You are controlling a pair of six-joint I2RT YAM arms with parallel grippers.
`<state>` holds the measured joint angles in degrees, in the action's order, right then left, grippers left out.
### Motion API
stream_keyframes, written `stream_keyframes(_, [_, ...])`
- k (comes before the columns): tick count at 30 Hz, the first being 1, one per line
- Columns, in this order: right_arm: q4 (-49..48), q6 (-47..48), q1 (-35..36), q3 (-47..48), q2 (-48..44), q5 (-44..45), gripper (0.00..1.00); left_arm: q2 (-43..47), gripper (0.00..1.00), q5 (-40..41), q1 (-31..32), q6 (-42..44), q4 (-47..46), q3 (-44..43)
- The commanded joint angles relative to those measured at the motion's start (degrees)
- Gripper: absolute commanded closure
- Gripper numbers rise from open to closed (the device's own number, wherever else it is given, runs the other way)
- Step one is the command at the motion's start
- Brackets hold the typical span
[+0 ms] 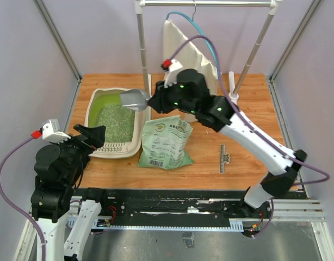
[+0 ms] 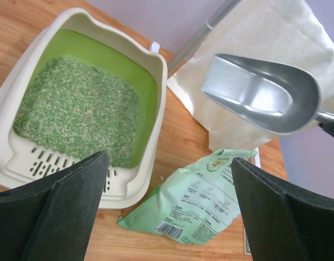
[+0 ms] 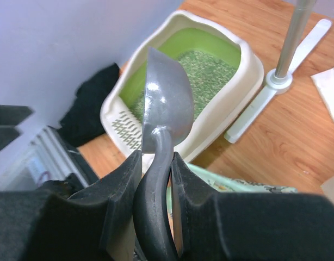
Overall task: Fill the litter box with clean litter
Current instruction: Pour the cat litter into the litter box.
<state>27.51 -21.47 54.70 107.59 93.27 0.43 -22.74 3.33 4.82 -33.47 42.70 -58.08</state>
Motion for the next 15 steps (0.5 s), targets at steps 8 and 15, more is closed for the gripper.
stream_keyframes(8, [-5.2, -10.2, -11.5, -24.6, -26.6, -14.2, 0.99, -7.0, 0.00, -18.6, -0.4, -0.8, -13.9, 6.0])
stream_keyframes(15, [2.2, -8.8, -12.3, -31.9, -40.8, 0.6, 0.99, -14.6, 0.00, -29.0, -0.4, -2.1, -22.6, 9.7])
